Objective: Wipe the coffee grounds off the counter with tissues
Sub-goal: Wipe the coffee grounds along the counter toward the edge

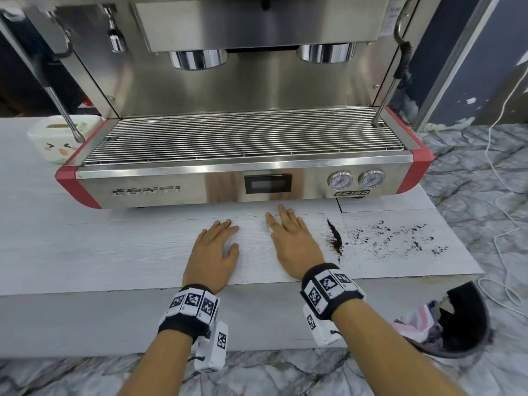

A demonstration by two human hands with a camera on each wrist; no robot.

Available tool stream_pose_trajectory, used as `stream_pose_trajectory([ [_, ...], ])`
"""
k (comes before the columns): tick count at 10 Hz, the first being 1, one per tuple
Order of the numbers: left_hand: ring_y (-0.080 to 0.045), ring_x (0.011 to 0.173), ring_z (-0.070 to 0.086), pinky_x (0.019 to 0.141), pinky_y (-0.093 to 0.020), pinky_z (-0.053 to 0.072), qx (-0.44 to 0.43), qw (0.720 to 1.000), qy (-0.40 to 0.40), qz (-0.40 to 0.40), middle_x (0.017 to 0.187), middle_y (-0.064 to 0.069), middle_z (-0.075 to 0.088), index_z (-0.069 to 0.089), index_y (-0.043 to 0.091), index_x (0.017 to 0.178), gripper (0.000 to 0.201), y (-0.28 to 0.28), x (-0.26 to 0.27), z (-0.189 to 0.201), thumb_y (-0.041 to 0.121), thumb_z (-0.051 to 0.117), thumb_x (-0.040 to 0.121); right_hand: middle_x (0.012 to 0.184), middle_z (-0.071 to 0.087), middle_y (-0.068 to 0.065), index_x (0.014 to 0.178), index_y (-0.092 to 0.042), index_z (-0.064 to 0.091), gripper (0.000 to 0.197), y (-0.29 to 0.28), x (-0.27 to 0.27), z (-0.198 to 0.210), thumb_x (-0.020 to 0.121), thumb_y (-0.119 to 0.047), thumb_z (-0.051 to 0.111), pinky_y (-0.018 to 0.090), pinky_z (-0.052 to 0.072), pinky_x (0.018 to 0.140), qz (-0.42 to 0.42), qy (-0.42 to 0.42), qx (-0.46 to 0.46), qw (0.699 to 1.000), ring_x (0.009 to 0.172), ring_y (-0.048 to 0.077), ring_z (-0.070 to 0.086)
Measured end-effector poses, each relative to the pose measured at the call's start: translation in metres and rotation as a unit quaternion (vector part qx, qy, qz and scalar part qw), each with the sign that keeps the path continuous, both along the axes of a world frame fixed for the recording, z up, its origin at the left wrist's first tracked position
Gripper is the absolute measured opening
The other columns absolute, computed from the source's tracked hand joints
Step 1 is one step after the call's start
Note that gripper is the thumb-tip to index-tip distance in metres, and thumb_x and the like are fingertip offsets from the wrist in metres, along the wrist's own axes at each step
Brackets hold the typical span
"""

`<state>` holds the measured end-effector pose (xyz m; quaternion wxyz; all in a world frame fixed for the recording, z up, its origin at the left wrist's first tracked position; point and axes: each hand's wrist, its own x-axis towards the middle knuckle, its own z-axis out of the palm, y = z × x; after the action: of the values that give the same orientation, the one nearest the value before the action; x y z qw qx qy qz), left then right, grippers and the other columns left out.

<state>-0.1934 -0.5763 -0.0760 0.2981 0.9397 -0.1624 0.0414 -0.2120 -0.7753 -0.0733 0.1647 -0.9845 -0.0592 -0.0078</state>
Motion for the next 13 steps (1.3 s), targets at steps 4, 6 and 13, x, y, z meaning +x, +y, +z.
stream_pose_trajectory([
  [4,-0.011,0.142,0.025,0.119,-0.029,0.010,0.013,1.000,0.003,-0.007,0.149,0.006,0.037,0.048,0.025,0.135,0.042,0.002,0.000,-0.001,0.024,0.047,0.094,0.161,0.005,0.007,0.152,-0.012,0.011,0.053,-0.064,-0.018,0.004,0.103,-0.031,0.020,0.036,0.001,0.119,-0.054,0.037,-0.059,0.996,0.148,0.022,0.001],
  [6,-0.010,0.141,0.025,0.119,-0.028,0.010,0.011,1.000,0.003,-0.003,0.149,0.007,0.038,0.048,0.026,0.135,0.041,0.001,-0.001,0.001,0.024,0.047,0.094,0.159,0.014,0.011,0.150,-0.007,0.017,0.050,-0.065,-0.018,0.011,0.103,-0.023,0.023,0.033,0.005,0.119,-0.081,-0.001,-0.025,0.996,0.147,0.024,0.009],
  [13,-0.012,0.141,0.027,0.118,-0.028,0.010,0.006,1.000,0.005,-0.003,0.148,0.006,0.040,0.049,0.025,0.134,0.041,0.001,-0.001,-0.001,0.022,0.048,0.093,0.160,0.015,0.006,0.151,-0.010,0.019,0.079,-0.081,-0.047,-0.001,0.085,-0.046,-0.006,0.033,0.003,0.119,-0.067,0.023,-0.045,0.996,0.148,0.022,0.006],
])
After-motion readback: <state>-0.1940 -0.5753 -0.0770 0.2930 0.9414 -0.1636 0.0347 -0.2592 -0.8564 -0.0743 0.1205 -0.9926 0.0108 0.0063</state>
